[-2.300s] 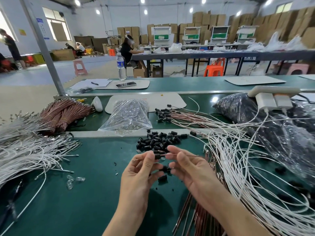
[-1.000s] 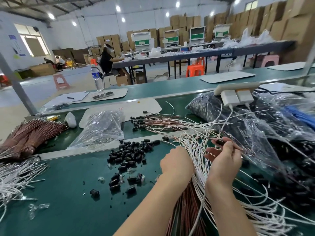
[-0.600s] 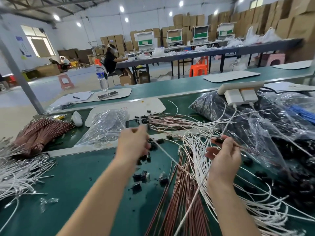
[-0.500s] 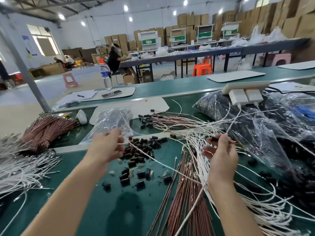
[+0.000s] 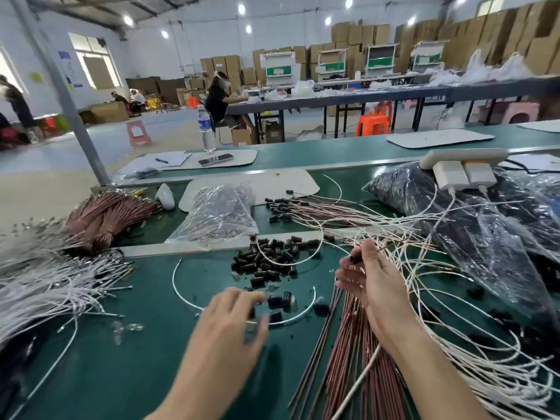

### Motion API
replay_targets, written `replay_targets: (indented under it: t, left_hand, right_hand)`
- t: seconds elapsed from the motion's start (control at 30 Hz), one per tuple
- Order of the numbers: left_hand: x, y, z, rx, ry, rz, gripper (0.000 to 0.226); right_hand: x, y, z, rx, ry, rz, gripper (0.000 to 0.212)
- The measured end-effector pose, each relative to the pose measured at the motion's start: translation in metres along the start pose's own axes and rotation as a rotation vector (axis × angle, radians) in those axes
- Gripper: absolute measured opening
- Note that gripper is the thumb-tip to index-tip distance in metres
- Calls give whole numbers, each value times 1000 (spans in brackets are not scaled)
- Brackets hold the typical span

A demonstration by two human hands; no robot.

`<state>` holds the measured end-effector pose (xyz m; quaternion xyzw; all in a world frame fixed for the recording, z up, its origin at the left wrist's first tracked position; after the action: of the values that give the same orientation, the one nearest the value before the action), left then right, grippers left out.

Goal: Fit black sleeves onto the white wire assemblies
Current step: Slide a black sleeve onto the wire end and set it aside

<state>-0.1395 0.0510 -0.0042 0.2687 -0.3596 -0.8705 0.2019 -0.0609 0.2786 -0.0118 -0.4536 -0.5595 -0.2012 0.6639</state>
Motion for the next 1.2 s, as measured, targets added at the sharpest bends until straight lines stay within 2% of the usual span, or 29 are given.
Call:
replay_targets:
  t: [0.13,0.23,0.3,0.4,0.5,0.6,0.67,0.8,1.0,1.2]
  left_hand:
    - [-31,-41,11,55,-58,26,35]
    - [-39,-58,17,87,-60,119,23]
    - [-41,-60,17,54,-62,103,12]
    - [-39,-62,13,5,-50,53,10]
    - [-35,-54,14,-65,26,-140,22]
    - [-30,-43,17,-146,169,-433,16]
    - [-30,-39,18,-188,164,-500,12]
    - [-33,-43,15,-122,134,-577,12]
    - [-36,-42,14,-111,140,-603,12]
    - [-33,-36,16,-161,148,-519,14]
  right_hand:
    - [-2,3,1,-30,-9,-41,33]
    - [-6,7,3,-55,-27,-26,31]
    - [-7,7,5,-49,-36,-17,31]
    - [-9,6,6,-26,-43,-43,31]
    - [-13,2,3,31,-72,-68,31]
    - [-19,-8,-4,166,-151,-84,35]
    - [-22,-17,-11,269,-185,-95,33]
    - [-20,-30,-20,376,-153,-84,33]
    - [-16,-30,-22,335,-99,-41,26]
    - [-13,-30,-22,265,-42,-69,33]
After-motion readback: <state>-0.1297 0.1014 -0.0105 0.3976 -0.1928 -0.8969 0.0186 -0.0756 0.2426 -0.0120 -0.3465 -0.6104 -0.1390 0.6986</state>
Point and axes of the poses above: each hand's wrist, its own z-axis towards the middle knuckle, its own y-axis out of the back of the hand, x = y × z, the point moved 5 cm from there along z, towards the middle knuckle, and after that the axes turned 11 degrees about -x, right-handed, at the moved point
